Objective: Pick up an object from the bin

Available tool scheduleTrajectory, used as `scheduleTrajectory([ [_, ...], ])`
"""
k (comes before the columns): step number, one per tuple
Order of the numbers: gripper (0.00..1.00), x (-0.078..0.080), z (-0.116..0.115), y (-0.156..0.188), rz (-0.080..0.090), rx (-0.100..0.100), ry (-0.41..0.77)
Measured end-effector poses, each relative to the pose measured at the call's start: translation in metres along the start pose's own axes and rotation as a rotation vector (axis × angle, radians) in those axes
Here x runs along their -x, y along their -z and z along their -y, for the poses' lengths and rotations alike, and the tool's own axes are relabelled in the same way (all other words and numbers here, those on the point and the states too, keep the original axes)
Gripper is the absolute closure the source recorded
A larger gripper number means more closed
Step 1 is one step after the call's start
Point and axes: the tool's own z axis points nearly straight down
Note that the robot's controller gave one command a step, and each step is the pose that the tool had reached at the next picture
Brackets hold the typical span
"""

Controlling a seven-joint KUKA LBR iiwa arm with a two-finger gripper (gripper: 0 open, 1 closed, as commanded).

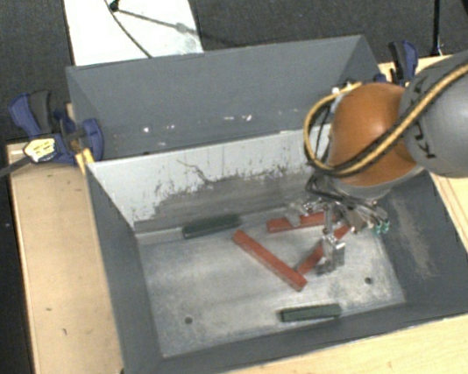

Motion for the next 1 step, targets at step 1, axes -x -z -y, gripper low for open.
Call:
scheduleTrajectory([
  [1,0.0,-0.0169,0.0192,-0.0003,-0.007,0.0,0.086],
])
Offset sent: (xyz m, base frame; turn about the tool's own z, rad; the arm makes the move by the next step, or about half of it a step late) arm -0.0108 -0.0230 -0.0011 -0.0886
